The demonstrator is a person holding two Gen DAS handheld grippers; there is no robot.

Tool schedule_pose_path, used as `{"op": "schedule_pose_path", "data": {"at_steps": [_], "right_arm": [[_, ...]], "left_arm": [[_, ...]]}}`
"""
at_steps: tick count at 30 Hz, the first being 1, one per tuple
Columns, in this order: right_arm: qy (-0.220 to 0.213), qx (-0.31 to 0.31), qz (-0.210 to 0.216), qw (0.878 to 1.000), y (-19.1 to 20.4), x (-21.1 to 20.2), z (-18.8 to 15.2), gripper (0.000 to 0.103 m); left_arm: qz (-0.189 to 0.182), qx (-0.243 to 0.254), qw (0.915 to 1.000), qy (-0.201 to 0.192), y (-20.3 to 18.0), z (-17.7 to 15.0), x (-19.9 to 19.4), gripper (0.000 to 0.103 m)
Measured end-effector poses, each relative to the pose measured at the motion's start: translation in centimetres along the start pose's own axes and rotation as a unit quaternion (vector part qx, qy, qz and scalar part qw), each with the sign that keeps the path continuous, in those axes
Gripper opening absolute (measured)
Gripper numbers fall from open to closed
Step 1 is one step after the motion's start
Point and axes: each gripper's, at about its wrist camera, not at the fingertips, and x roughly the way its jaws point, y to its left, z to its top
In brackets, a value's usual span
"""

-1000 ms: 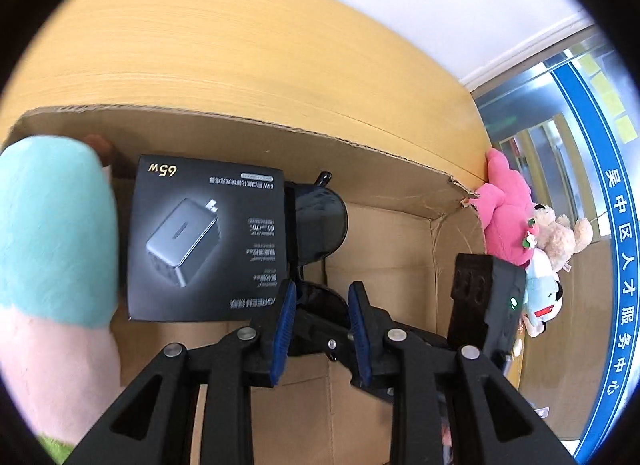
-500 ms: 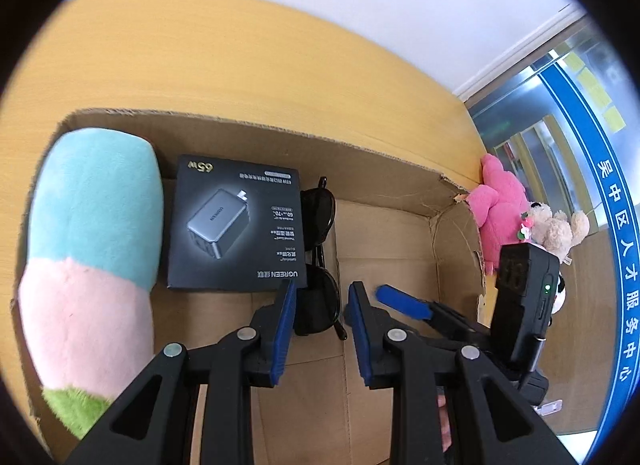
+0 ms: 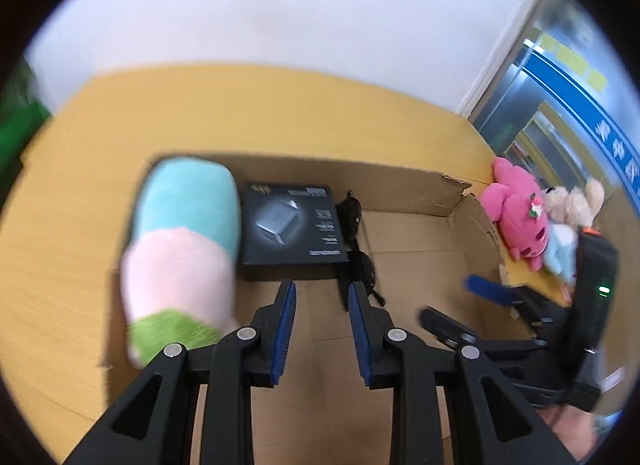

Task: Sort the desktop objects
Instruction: 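Open both grippers to drop the sunglasses beside the charger box, withdraw, then move both grippers toward the clear phone case with white frame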

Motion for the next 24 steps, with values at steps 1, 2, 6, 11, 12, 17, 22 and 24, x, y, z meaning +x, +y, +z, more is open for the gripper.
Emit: {"op": "schedule_pose_path", "data": {"at_steps": [1, 2, 6, 11, 12, 17, 22, 24], "right_arm": [[-0.014, -0.011, -0.014, 1.0, 0.4, -1.4, -0.8, 0.091], [-0.029, -0.017, -0.024, 0.999, 0.8, -2.8, -1.6, 0.094], [-0.09, -0.039, -0.067, 0.993, 3.0, -8.0, -5.0, 0.103], [-0.136, -0.039, -0.103, 0.984, 4.4, -12.0, -7.8, 0.103], [-0.142, -0.038, -0.104, 0.984, 4.6, -12.5, -8.2, 0.103], [-0.155, -0.051, -0.112, 0.98, 5.6, -14.1, -10.1, 0.103], [-0.158, -0.052, -0.111, 0.98, 6.0, -14.7, -11.2, 0.103], [-0.162, -0.049, -0.112, 0.979, 5.9, -14.9, -11.5, 0.103]], "left_arm": [[0.013, 0.012, 0.9996, -0.019, -0.4, -0.7, -1.2, 0.038], [0.025, 0.021, 0.9988, -0.038, -0.8, -1.3, -2.2, 0.044], [0.072, 0.065, 0.9846, -0.145, -3.2, -4.7, -6.8, 0.073], [0.11, 0.107, 0.9645, -0.215, -6.2, -8.2, -10.1, 0.078], [0.106, 0.104, 0.9649, -0.217, -6.5, -8.6, -10.5, 0.078], [0.091, 0.088, 0.9655, -0.228, -6.9, -10.0, -12.0, 0.078], [0.082, 0.084, 0.9699, -0.213, -7.1, -11.2, -12.1, 0.078], [0.07, 0.078, 0.9732, -0.205, -7.0, -11.6, -12.0, 0.078]]}}
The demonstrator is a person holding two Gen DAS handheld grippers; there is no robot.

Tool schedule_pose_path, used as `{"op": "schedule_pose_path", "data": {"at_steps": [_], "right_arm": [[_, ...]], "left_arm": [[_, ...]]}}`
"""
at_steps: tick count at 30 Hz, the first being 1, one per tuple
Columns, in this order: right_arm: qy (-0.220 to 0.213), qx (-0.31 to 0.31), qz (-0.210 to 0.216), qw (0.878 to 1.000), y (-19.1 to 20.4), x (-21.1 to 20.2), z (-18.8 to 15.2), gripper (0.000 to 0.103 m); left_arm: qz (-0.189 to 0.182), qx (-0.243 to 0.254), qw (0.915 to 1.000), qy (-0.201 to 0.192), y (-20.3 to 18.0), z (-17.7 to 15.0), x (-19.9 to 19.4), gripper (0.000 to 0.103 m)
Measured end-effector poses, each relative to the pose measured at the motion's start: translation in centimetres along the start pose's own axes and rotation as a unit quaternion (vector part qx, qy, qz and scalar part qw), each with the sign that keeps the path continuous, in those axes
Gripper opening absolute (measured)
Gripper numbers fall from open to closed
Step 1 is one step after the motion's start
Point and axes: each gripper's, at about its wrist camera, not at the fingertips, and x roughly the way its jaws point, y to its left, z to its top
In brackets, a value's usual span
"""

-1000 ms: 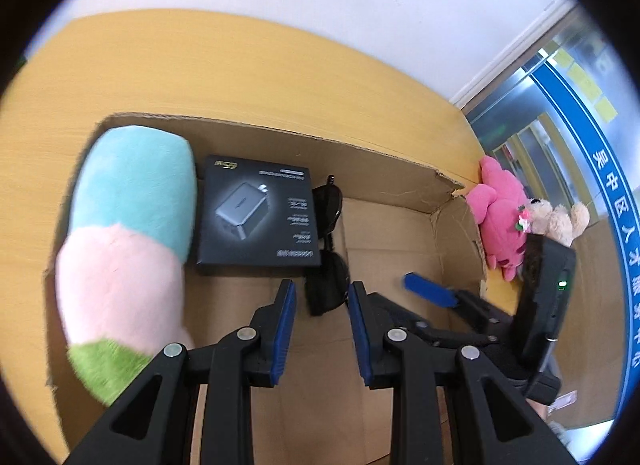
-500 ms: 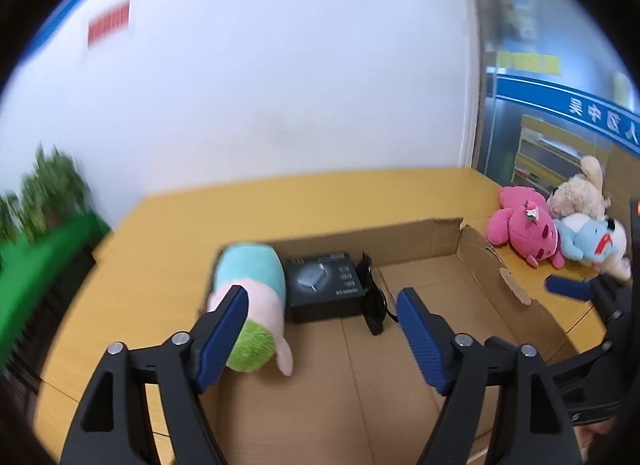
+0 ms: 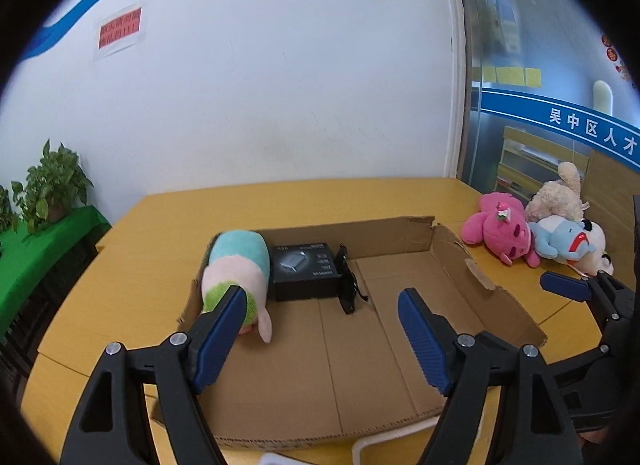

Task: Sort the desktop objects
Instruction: 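Move both grippers toward the clear phone case with white frame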

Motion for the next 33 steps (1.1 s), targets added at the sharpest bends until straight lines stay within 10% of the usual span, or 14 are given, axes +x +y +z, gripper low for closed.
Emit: {"op": "schedule_pose_path", "data": {"at_steps": [14, 21, 28, 33], "right_arm": [[0.034, 0.001, 0.033, 0.999, -1.2, -0.5, -2.8, 0.103], [0.114, 0.044, 0.114, 0.986, -3.4, 0.3, -9.3, 0.103], [0.132, 0.057, 0.183, 0.973, -1.8, 2.1, -11.5, 0.103], [0.126, 0.056, 0.204, 0.969, -0.7, 3.2, -11.3, 0.102]], "left_arm": [[-0.046, -0.023, 0.996, 0.074, 1.1, -3.5, 0.8, 0.078], [-0.121, -0.074, 0.9784, 0.151, 3.1, -8.1, 1.5, 0.078], [-0.209, -0.099, 0.9471, 0.223, 2.3, -11.1, 4.7, 0.039], [-0.207, -0.113, 0.9384, 0.252, 2.0, -12.4, 7.2, 0.036]]}}
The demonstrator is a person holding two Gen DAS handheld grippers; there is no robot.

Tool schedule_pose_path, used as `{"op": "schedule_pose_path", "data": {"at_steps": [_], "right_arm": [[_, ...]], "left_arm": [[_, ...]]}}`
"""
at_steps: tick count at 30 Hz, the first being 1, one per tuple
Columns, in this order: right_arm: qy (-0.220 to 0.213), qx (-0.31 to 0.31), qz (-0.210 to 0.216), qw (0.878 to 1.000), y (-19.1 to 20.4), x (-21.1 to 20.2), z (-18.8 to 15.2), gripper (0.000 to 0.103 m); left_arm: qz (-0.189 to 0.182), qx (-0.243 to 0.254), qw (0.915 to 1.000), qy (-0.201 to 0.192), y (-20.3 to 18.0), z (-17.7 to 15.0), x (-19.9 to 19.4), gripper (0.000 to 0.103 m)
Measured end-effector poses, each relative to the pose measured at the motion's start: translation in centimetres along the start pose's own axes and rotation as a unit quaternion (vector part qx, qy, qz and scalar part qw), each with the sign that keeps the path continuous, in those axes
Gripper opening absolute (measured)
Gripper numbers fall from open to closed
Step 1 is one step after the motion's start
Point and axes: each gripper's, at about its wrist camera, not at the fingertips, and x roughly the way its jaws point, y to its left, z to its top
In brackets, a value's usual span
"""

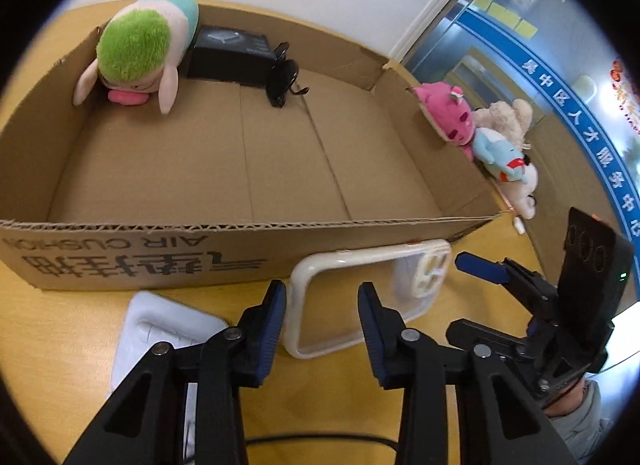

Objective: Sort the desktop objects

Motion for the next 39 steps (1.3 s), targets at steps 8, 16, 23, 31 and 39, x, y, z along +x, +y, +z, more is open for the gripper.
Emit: {"op": "schedule_pose_path", "data": {"at_steps": [8, 16, 23, 31, 39], "right_arm": [[0.013, 0.026, 0.012, 1.0, -0.8, 1.8, 0.3, 0.093], [-0.024, 0.013, 0.015, 1.0, -0.1, -0.7, 1.0, 0.094], [-0.057, -0.018, 0.025, 0.998, 0.7, -4.1, -0.2, 0.094], [-0.041, 0.005, 0.034, 0.999, -0.4, -4.2, -1.7, 0.094], [-0.023, 0.028, 0.019, 0.999, -1.7, -5.7, -3.7, 0.094]], "left_arm": [[-0.007, 0.008, 0.9998, 0.014, -0.3, 0.0, 1.4, 0.031], [-0.009, 0.03, 0.9992, -0.026, -1.9, 0.2, -1.3, 0.031], [-0.004, 0.072, 0.9964, -0.044, -4.0, -0.8, -2.8, 0.031], [-0.011, 0.058, 0.9982, -0.012, -3.8, -2.4, -1.6, 0.031], [-0.026, 0.037, 0.999, 0.007, -2.7, -2.9, -1.7, 0.031]]}}
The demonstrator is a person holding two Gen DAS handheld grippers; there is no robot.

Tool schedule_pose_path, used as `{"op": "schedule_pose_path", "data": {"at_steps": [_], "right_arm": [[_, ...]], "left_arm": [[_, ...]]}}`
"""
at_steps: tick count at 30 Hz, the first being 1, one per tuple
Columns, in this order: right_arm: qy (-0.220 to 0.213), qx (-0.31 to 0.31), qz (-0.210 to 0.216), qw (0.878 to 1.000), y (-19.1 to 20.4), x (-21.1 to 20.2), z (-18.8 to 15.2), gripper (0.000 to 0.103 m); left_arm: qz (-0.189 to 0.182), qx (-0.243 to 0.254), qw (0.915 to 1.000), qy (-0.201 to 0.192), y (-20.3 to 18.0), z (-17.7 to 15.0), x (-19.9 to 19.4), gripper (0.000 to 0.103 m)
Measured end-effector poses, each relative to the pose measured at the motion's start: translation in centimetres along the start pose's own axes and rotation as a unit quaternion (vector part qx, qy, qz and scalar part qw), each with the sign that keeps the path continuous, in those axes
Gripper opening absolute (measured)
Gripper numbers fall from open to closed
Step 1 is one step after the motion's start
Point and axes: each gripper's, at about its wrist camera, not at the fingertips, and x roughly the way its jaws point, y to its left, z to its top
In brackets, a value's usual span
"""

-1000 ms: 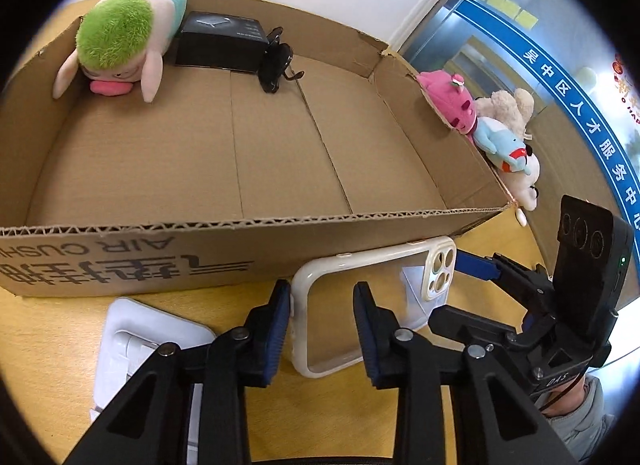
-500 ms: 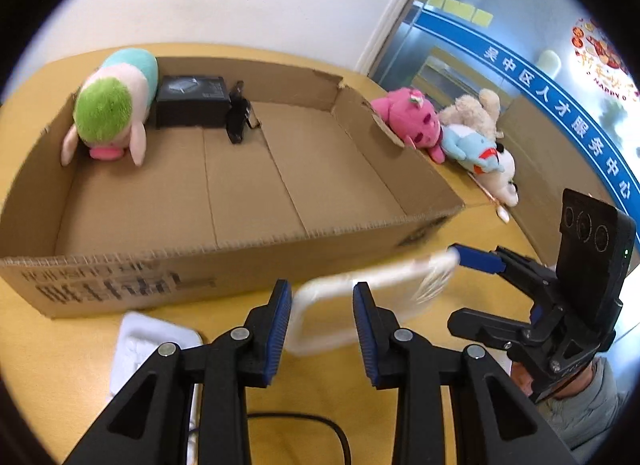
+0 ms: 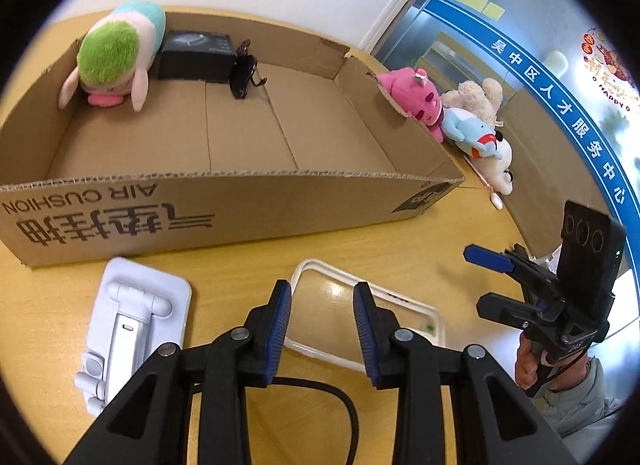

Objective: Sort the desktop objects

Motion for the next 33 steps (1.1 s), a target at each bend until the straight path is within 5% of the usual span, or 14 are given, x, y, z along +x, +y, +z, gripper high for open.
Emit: {"op": "schedule_pose_path", "data": {"at_steps": [9, 16, 22, 33], "right_arm": [[0.086, 0.008, -0.031, 0.996, -0.1, 2.5, -3.9, 0.07], [0.083, -0.043, -0.083, 0.992, -0.3, 3.7, -3.5, 0.023], [0.062, -0.05, -0.115, 0.99, -1.5, 3.2, -2.3, 0.022], [0.086, 0.005, -0.083, 0.993, -1.0, 1.5, -4.4, 0.023]], "left_arm": [[0.045, 0.03, 0.9957, 0.075, -0.3, -0.3, 4.1, 0.031], [0.069, 0.031, 0.9927, 0.094, -0.1, -0.9, 4.1, 0.019], [0.071, 0.041, 0.9913, 0.103, -0.9, -1.4, 4.1, 0.019], [0.096, 0.038, 0.9892, 0.104, -1.5, -1.5, 4.2, 0.007]]}}
